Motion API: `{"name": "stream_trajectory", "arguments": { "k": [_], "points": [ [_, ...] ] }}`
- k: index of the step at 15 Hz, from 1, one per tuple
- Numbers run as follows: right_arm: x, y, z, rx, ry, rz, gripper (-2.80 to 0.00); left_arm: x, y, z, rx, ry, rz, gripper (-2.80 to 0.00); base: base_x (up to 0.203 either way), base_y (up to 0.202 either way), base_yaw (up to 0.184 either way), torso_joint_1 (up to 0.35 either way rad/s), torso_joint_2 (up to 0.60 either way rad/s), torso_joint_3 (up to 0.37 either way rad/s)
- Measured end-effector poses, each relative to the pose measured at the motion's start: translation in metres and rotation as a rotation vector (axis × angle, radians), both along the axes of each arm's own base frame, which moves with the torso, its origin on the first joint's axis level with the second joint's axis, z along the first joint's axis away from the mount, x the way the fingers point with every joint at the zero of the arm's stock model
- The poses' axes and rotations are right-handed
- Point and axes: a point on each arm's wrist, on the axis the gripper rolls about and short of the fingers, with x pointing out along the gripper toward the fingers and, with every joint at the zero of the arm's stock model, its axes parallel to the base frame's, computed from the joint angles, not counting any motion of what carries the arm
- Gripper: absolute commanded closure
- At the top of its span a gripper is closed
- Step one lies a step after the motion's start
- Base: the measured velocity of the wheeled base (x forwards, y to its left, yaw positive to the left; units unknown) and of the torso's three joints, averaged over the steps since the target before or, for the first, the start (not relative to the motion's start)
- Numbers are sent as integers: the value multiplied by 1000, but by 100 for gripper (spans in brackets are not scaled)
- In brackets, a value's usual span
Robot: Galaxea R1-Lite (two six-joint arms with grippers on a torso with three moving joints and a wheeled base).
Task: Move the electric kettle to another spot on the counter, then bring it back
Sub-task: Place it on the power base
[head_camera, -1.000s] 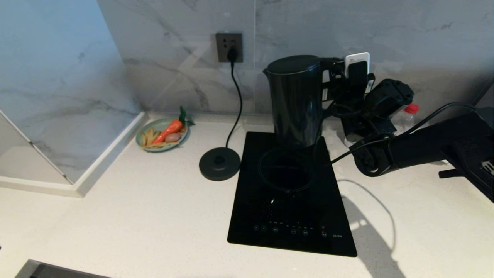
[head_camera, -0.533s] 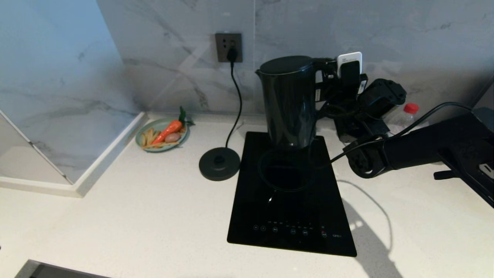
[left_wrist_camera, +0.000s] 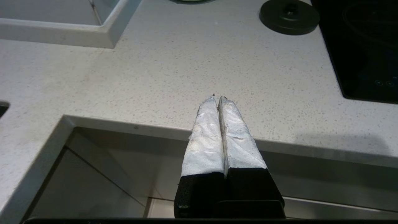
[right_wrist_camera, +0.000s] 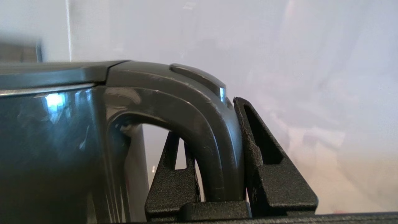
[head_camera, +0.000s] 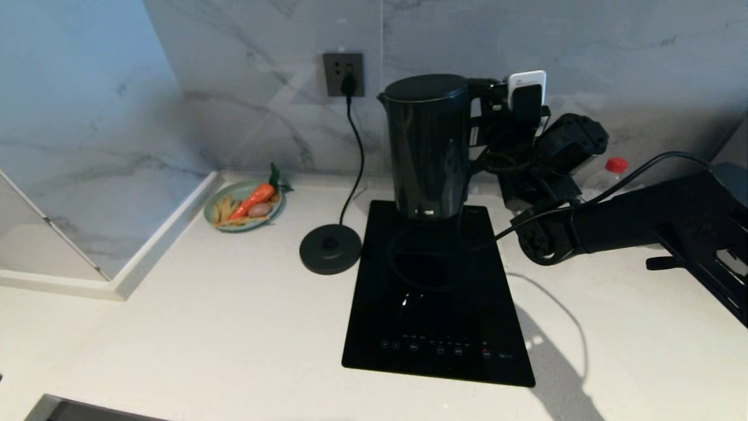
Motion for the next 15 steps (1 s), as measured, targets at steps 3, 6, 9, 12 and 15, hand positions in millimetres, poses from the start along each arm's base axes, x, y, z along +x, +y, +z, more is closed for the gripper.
{"name": "stream_trajectory", "arguments": {
  "k": [3,6,9,12,15],
  "points": [
    [1,4,-2,-4,7,10,0,0,0,0,1,0,0,0,1,-10,159,111,-237,-136],
    [2,2,-6,-1,-6,11,0,0,0,0,0,0,0,0,-1,-7,158,10,-23,-15],
    [1,1,-9,-5,-26,14,0,0,0,0,0,0,0,0,-1,2,27,3,2,0],
    [2,-2,-14,-10,-2,-6,0,0,0,0,0,0,0,0,0,0,0,0,0,0],
    [0,-2,-26,-15,46,-11,0,0,0,0,1,0,0,0,0,0,0,0,0,0]
  ]
}}
